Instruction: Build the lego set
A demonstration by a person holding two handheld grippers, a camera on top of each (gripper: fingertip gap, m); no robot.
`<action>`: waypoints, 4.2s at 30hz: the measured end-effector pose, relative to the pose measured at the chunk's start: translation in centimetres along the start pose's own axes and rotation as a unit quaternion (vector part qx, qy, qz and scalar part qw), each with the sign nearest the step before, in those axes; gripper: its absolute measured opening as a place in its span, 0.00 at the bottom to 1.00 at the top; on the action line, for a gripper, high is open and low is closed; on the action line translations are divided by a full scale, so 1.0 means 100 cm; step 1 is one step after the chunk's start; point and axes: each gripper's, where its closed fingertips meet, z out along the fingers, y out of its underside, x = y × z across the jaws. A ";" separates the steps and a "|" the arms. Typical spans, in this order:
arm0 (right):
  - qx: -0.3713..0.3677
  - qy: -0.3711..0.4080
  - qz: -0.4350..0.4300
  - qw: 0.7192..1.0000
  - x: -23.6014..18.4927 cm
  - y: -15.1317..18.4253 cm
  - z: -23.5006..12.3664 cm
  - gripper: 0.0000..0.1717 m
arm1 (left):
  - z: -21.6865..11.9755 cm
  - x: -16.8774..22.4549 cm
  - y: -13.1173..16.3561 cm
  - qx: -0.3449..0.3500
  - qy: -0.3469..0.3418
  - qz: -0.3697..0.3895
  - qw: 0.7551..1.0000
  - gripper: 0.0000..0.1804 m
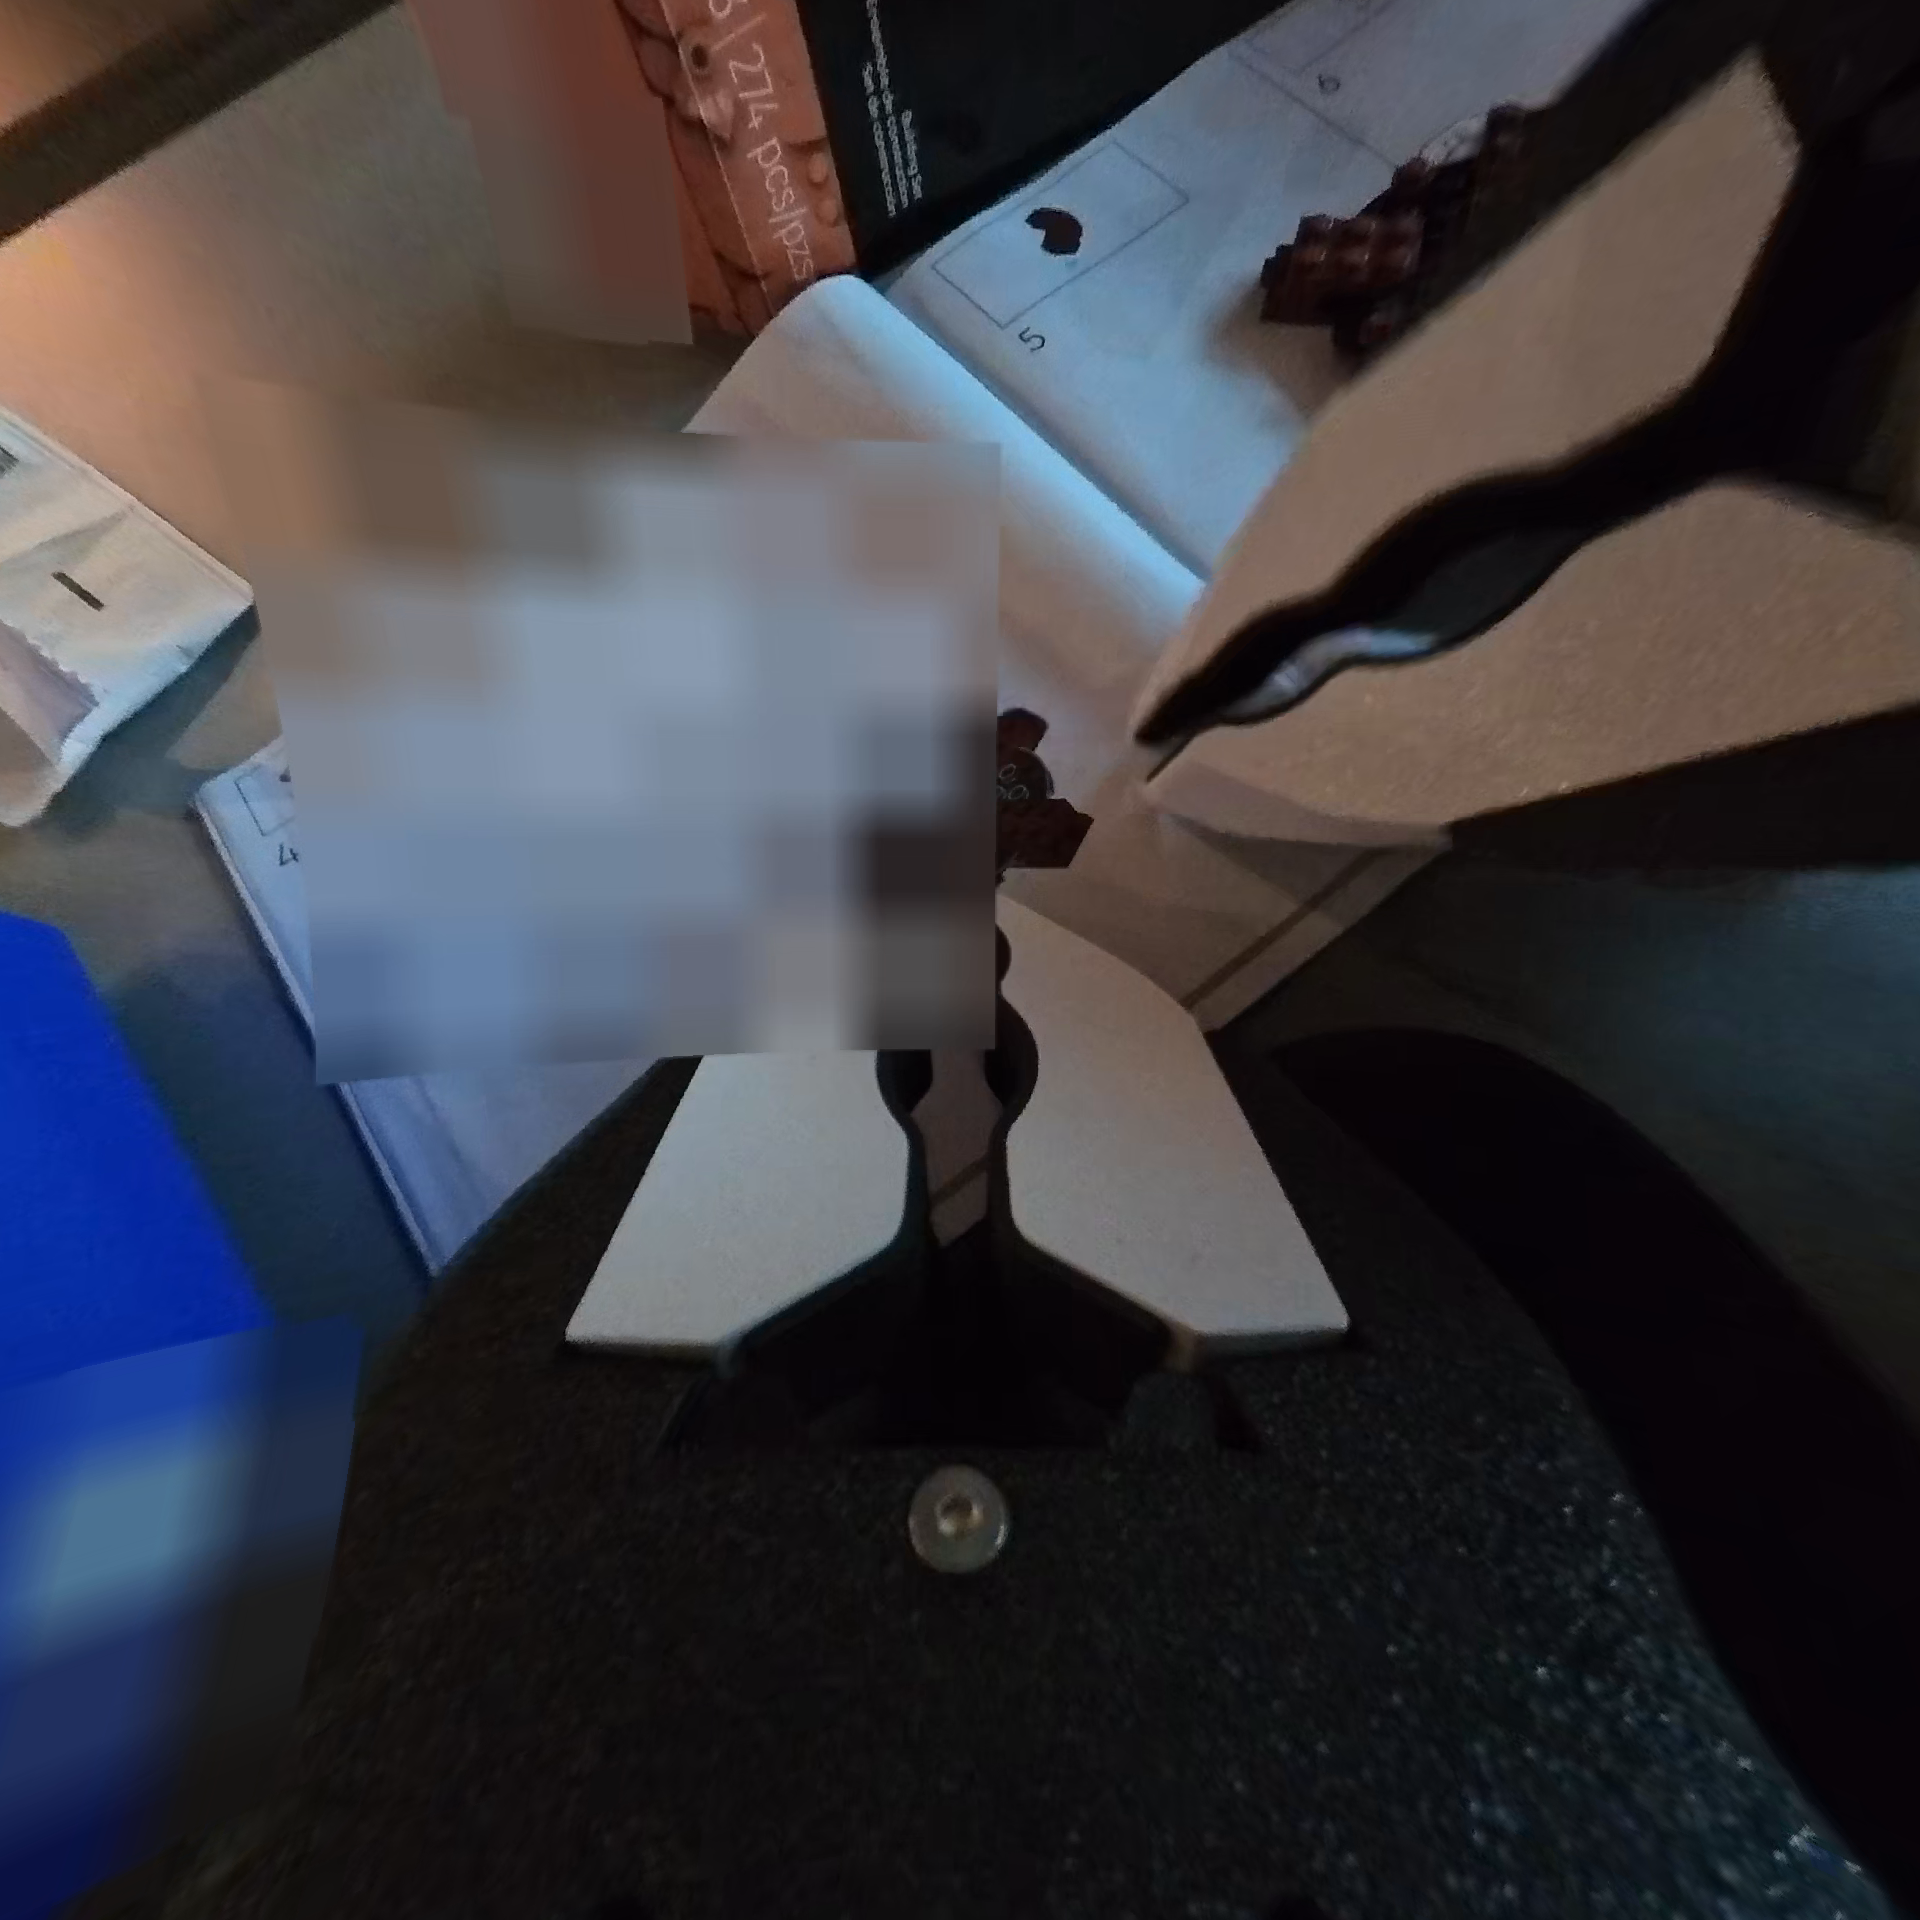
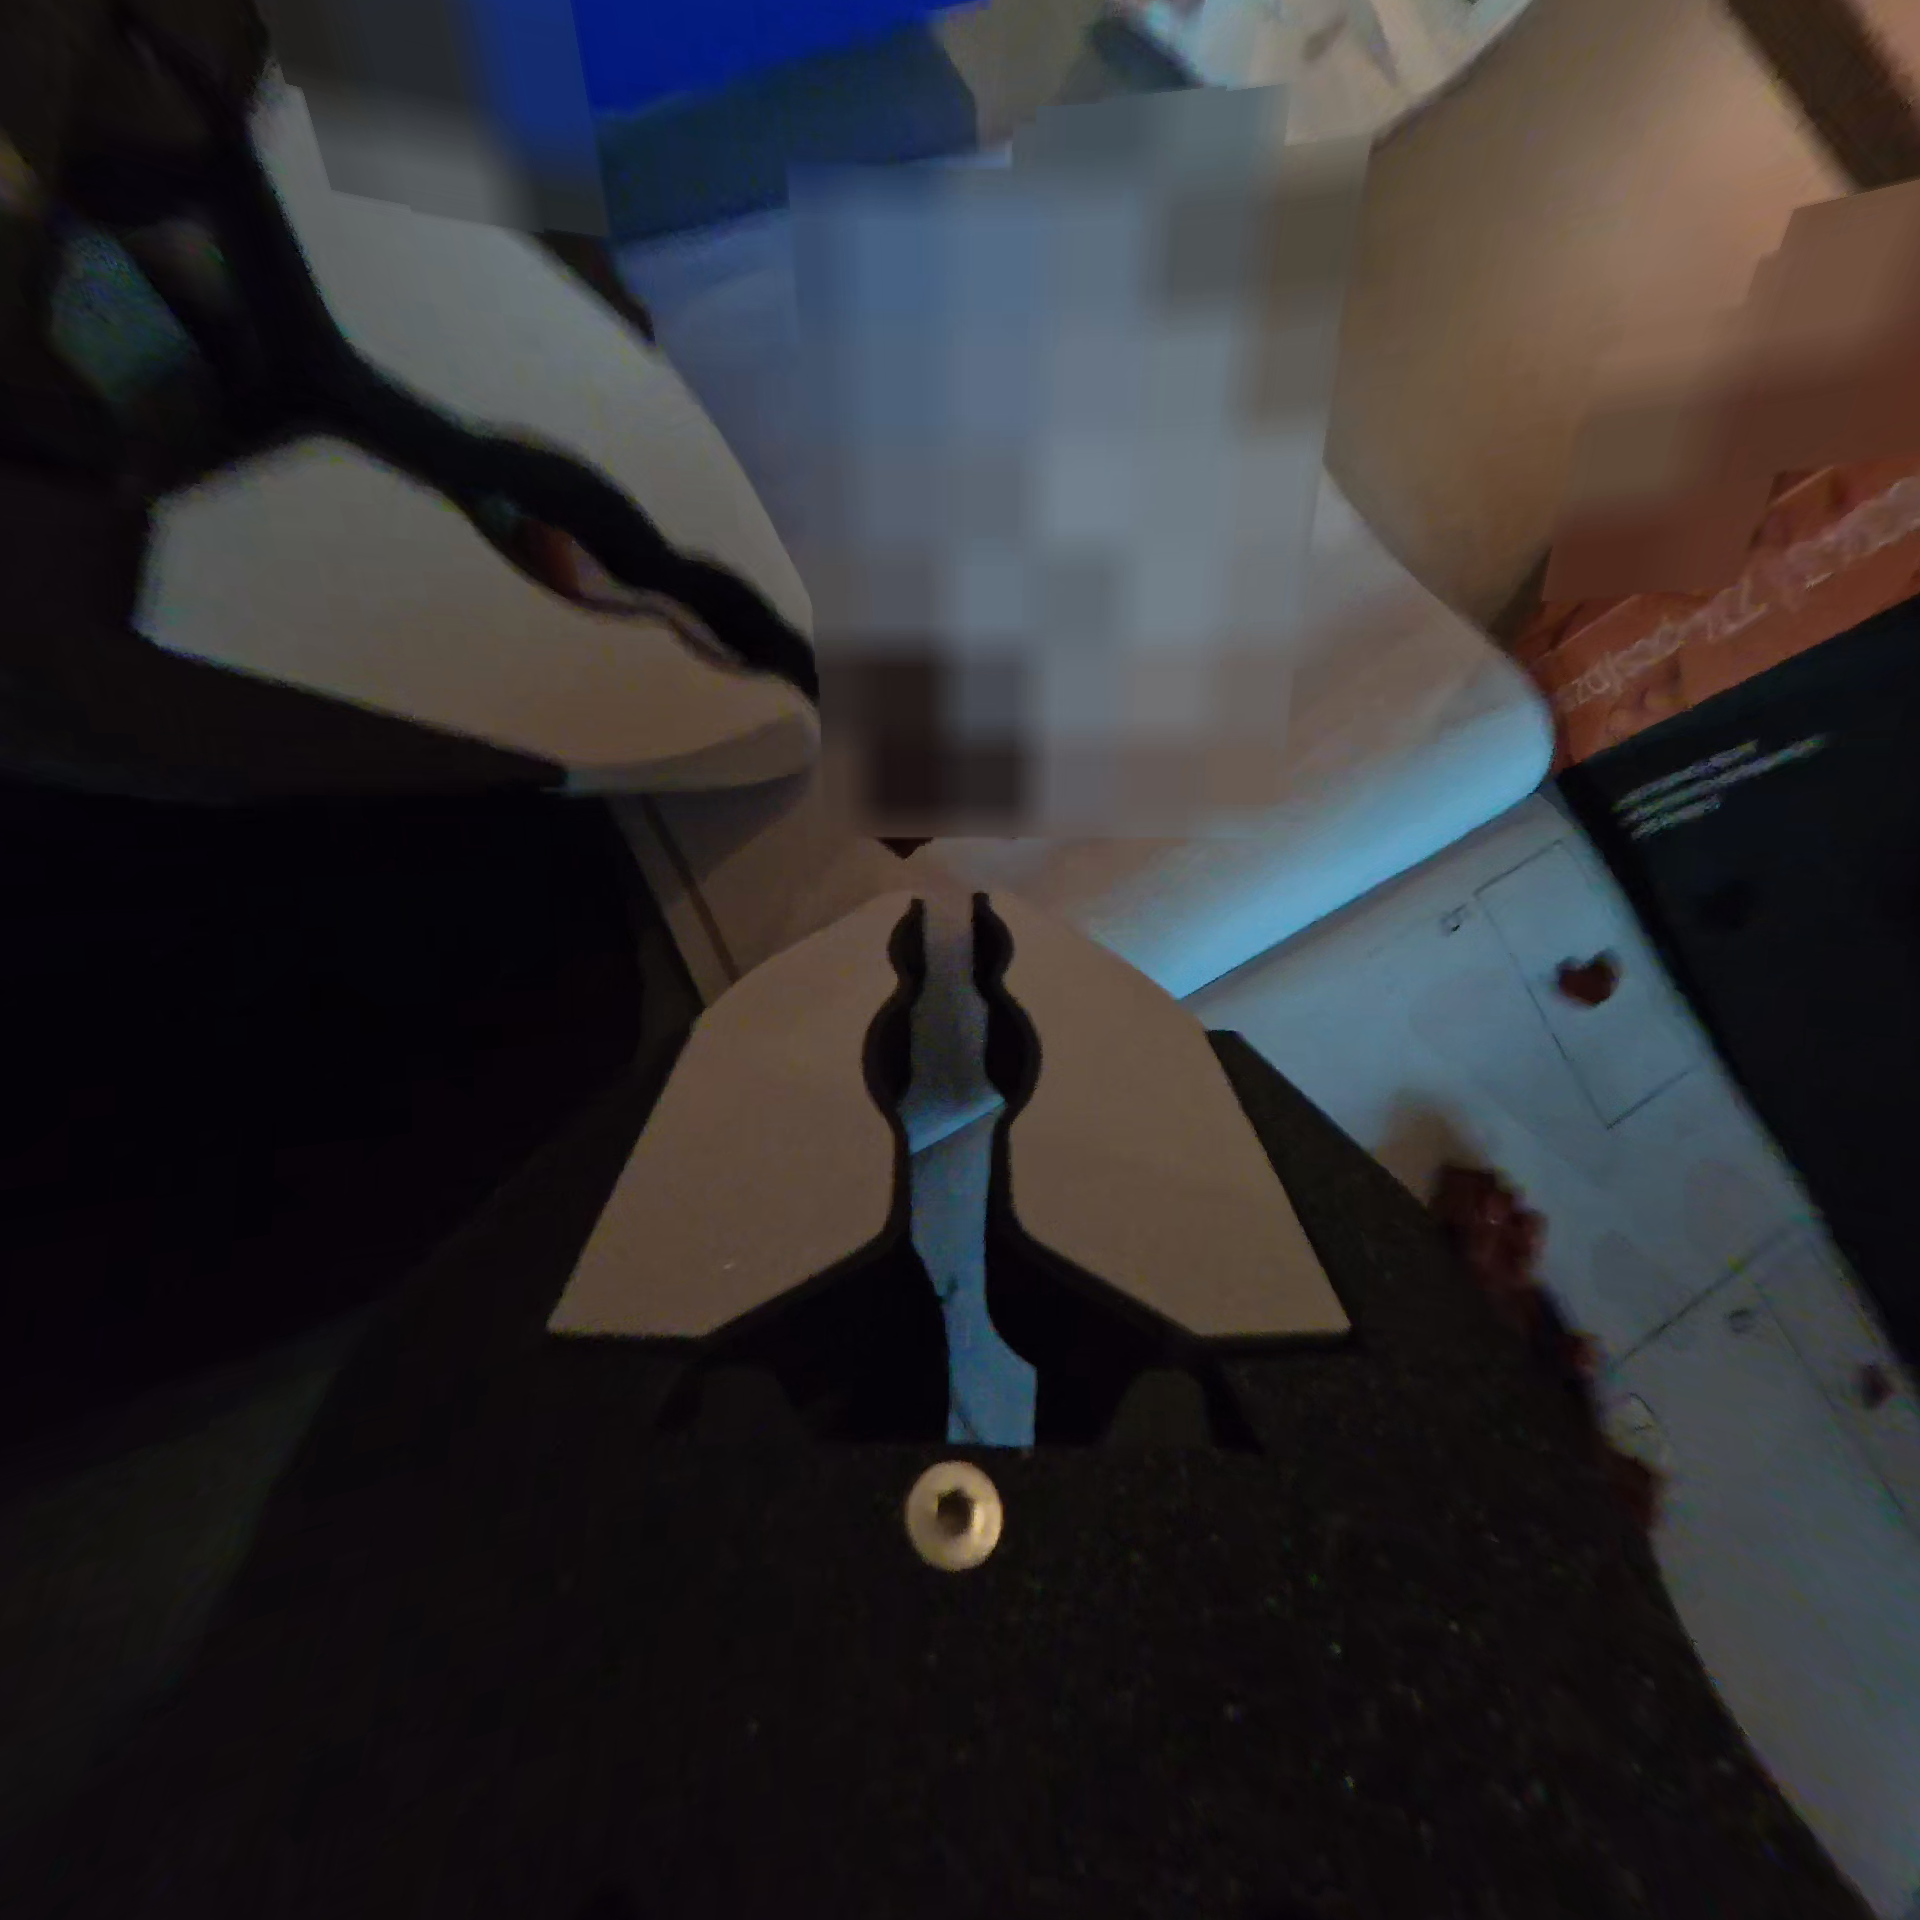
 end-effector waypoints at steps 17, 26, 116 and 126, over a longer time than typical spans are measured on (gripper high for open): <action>0.101 -0.443 -0.550 0.701 -0.171 -0.246 -0.036 0.20 | 0.000 0.008 0.000 -0.003 0.016 0.028 0.999 0.13; -0.003 -0.510 -0.684 0.521 -0.237 -0.163 0.054 0.31 | -0.001 0.010 -0.001 0.000 0.010 0.051 0.999 0.14; 0.088 -0.384 -0.485 0.781 -0.135 -0.244 0.016 0.27 | -0.002 0.014 -0.002 0.006 0.011 0.076 0.997 0.16; 0.065 -0.152 -0.273 0.948 -0.035 -0.180 -0.041 0.27 | -0.002 0.014 -0.002 0.010 0.013 0.071 0.997 0.18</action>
